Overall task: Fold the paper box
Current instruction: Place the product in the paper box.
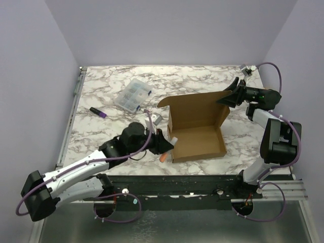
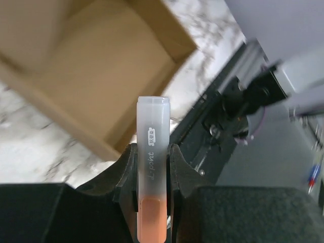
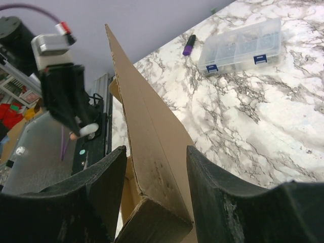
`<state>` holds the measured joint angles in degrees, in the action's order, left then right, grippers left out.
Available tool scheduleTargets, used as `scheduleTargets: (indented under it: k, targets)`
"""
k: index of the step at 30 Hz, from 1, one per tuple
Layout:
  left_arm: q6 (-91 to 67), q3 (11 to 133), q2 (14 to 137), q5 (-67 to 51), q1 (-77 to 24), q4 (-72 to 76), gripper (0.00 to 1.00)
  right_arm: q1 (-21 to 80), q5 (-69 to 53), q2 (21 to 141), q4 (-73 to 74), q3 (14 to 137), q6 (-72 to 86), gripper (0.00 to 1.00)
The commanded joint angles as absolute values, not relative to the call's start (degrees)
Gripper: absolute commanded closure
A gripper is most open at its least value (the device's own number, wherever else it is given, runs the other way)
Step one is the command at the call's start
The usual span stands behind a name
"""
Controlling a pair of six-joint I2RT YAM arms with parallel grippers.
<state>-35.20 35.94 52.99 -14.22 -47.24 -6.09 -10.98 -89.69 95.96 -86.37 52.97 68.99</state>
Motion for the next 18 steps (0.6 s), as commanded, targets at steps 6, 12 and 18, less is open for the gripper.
scheduleTargets:
  k: [6, 12, 18]
  targets:
    - [-9.04, 47.42, 70.71, 6.09, -70.06, 8.18, 1.00, -11.29, -105.44, 97.10, -102.30, 53.33, 69.40, 0.45]
    - [4.26, 59.01, 85.56, 11.01, -70.28, 5.09, 0.97, -11.34, -105.42, 97.18, -102.30, 53.12, 69.27, 0.45]
    - [9.02, 65.20, 95.04, 15.65, -68.70, 2.75, 0.61, -11.34, -105.44, 97.51, -102.30, 53.02, 69.09, 0.45]
